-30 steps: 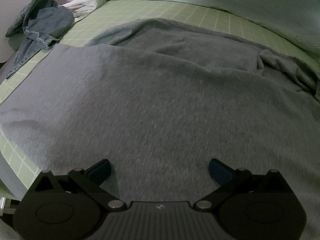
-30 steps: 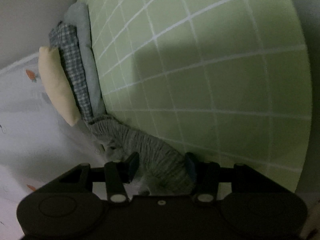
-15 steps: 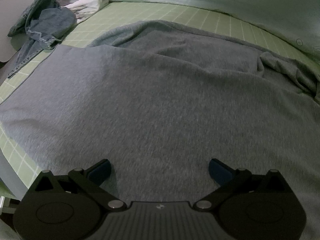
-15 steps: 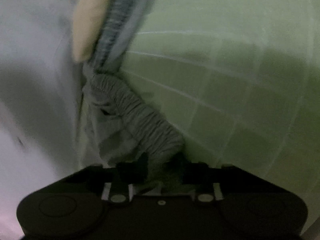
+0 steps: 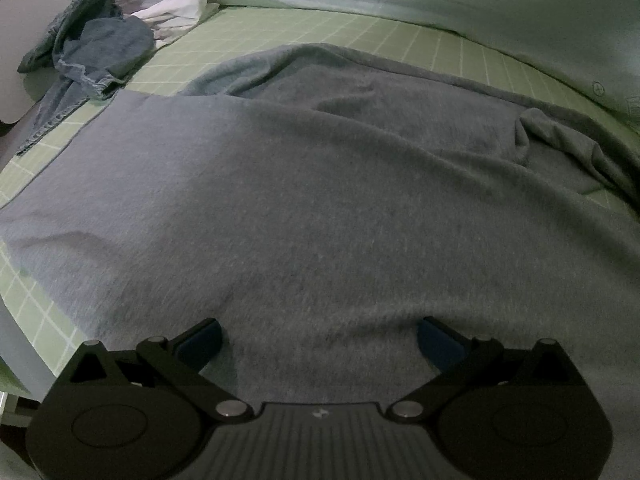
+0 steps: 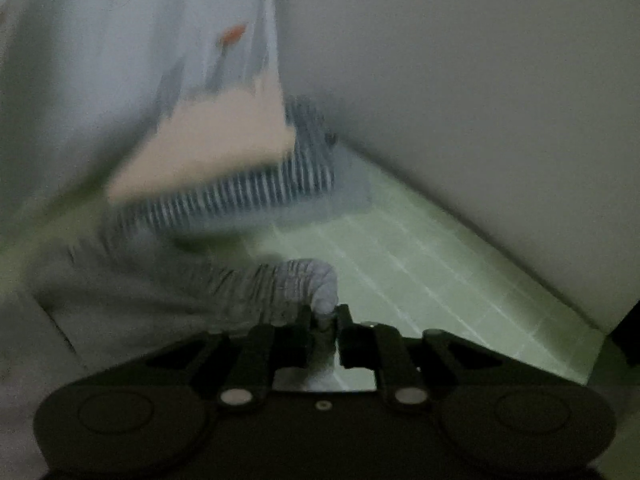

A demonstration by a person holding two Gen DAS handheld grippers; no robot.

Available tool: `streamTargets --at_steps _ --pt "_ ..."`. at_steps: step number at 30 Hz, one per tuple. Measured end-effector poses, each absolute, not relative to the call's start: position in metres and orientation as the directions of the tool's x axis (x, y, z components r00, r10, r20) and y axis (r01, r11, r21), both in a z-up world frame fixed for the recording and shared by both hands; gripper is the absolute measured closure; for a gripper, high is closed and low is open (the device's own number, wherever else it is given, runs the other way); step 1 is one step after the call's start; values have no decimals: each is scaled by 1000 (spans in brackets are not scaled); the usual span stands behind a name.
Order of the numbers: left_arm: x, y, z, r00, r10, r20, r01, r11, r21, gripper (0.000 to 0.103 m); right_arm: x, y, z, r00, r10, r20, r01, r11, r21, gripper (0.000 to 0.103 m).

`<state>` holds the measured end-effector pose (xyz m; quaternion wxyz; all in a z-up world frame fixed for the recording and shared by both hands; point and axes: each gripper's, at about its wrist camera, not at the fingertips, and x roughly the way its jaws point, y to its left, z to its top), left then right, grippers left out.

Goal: Fold clothes

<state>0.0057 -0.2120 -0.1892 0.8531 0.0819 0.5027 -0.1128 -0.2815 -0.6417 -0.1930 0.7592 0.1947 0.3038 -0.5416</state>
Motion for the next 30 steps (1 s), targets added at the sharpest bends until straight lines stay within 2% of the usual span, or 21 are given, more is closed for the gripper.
streamTargets --at_steps 1,3,4,8,12,17,23,30 --pt "6 -212 -189 468 -111 -876 277 961 26 0 -276 -634 -195 214 -713 -668 941 335 -56 76" --pt "6 -211 -189 467 -113 -877 280 960 25 0 -265 -619 -198 189 -730 -657 938 331 -99 51" --pt "6 -211 -189 466 -115 -877 282 959 24 0 -259 -611 -198 185 -740 -646 934 337 -118 48" --pt "5 -210 -189 460 -130 -878 312 950 22 0 -235 -583 -196 250 -736 -630 894 424 -141 19" --pt "3 -206 -189 447 -161 -880 369 929 17 0 -202 -553 -198 394 -635 -664 801 592 -92 6" --pt "1 -198 -189 404 -217 -888 484 875 7 0 -161 -511 -203 505 -488 -712 665 746 -39 1" --pt "6 -180 -188 357 -253 -899 613 790 21 0 -122 -461 -216 524 -386 -760 563 826 -31 1" --pt "59 -116 -181 455 -170 -874 457 887 66 0 -89 -428 -222 501 -393 -771 584 811 -33 0"
